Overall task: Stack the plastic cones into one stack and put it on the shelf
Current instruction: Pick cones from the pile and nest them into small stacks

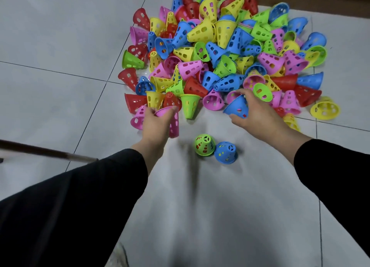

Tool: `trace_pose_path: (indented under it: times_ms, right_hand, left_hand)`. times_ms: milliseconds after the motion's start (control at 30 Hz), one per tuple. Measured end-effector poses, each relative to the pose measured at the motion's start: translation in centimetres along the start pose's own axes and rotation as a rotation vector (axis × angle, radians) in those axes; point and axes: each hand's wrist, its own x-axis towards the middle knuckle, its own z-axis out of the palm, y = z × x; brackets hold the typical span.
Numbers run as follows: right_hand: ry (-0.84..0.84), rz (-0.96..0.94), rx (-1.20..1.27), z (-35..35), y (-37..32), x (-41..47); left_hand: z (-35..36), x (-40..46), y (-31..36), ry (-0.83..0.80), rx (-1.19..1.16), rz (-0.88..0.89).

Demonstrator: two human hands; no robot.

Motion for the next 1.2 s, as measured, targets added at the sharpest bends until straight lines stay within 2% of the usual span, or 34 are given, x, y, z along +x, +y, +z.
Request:
trace_pose_path:
  times_ms: [67,167,233,367,467,567,800,967,1033,1100,1200]
  right_hand:
    - [-0.046,0.025,0.003,-1.3,-0.6,-1.0]
    - [-0.056,0.036,0.006,-2.4,-1.1,-2.8]
    - [-0.104,0.014,-0.084,-2.5,-1.2,-4.1]
    - [-0.206,-0.036,-0.251,-1.6,-0.9,-6.1]
    - [-0.28,-0.034,-0.349,-0.1,-0.5,-7.0]
    - [-0.317,-0.016,-0.398,2.0,-0.3,-7.3]
    - [-0.215,0.092,-0.331,5.1,0.7,-7.4]
    - [-0.133,0.033,-0.279,3.8,1.9,-7.5]
    - [-0.015,0.033,-0.238,2.9,3.2,-6.7]
    - [0.191,0.06,-0.224,1.9,5.2,-5.6]
    - [0.412,0.271,-0.213,0.0,8.0,-4.2]
  left_hand:
    - [0.3,-1.4,1.2,-0.086,0.253,0.116]
    - [0.7,-3.0,2.0,-0.204,0.749,0.395]
    - [1.1,-3.9,2.1,-0.267,0.974,0.516]
    - [2.0,-4.4,1.3,-0.397,1.287,0.611]
    - [2.9,-3.9,0.2,-0.482,1.456,0.605]
    - [3.8,-3.4,-1.0,-0.535,1.461,0.614]
    - [4.8,-2.7,-3.1,-0.528,1.209,0.579]
    - [4.6,-1.3,-3.1,-0.648,1.133,0.538]
    - [4.3,-0.6,-2.6,-0.628,1.127,0.604]
    - [4.7,0.3,-1.9,-0.515,1.152,0.73]
    - [7.0,1.9,-0.1,-0.377,1.145,0.816]
